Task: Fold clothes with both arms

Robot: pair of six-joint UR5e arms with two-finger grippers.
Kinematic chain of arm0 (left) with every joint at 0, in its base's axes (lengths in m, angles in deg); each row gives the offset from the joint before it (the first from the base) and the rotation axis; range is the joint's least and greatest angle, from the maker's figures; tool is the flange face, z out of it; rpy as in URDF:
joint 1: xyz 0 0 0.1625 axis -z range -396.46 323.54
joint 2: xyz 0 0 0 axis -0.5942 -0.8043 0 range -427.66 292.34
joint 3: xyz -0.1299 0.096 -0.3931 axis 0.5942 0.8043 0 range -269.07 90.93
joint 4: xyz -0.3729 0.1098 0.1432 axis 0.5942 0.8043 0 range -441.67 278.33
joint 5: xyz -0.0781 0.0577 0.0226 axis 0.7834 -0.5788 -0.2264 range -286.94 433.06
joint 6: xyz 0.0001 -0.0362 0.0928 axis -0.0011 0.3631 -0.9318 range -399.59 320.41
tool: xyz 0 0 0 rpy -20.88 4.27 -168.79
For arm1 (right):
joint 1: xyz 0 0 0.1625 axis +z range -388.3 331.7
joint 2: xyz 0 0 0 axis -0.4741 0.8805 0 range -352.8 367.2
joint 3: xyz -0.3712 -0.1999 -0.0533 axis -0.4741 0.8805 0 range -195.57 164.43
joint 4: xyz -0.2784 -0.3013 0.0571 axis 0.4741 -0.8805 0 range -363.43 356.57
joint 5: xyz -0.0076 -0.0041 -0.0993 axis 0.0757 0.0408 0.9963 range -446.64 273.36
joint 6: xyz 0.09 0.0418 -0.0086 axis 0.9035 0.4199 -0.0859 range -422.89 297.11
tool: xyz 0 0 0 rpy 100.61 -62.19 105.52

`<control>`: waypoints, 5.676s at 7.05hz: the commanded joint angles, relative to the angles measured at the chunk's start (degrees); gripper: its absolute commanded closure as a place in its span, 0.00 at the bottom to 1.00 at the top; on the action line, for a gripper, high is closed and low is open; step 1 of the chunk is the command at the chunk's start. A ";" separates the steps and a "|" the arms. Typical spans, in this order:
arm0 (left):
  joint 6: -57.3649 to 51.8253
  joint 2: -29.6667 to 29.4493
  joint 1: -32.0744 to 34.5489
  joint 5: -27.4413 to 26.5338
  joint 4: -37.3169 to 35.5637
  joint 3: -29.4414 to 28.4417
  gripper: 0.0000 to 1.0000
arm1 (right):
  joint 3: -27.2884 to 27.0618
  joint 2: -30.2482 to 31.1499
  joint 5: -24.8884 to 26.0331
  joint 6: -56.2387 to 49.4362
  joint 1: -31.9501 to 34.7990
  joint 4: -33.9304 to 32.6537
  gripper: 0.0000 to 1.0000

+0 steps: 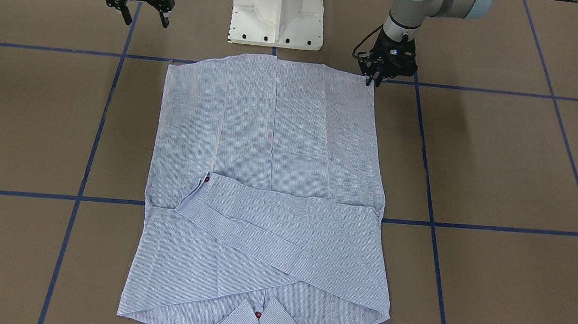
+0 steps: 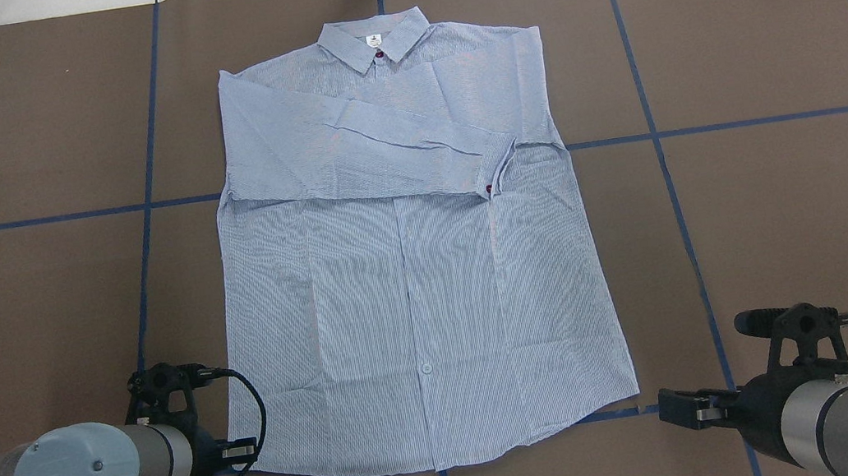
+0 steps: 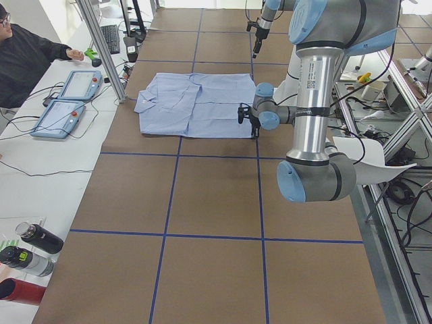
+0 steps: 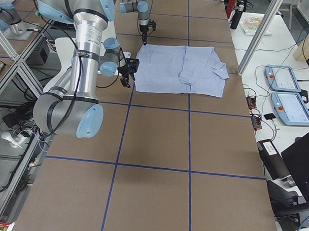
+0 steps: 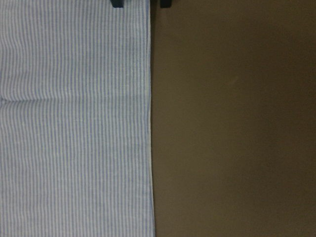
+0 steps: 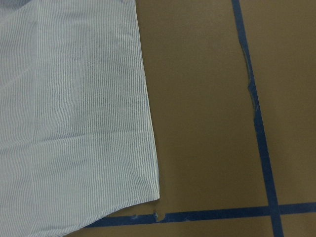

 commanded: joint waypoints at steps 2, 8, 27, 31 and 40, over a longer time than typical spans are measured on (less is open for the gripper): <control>0.15 -0.06 -0.15 0.03 -0.05 0.12 0.71 | 0.00 0.00 0.00 0.00 0.00 0.02 0.00; 0.33 -0.06 -0.15 1.43 -0.22 1.00 1.00 | 0.43 0.09 0.09 0.26 -0.35 0.02 0.00; 1.91 0.12 -0.15 1.17 -6.18 7.76 1.00 | 18.02 -9.23 13.45 3.25 -2.99 9.25 0.66; 1.91 0.03 -0.15 1.35 -6.20 7.68 1.00 | 18.11 -8.97 14.15 3.17 -3.08 8.55 0.69; 1.91 -0.06 -0.15 1.43 -6.20 7.77 1.00 | 18.37 -9.93 15.11 2.99 -3.43 8.46 1.00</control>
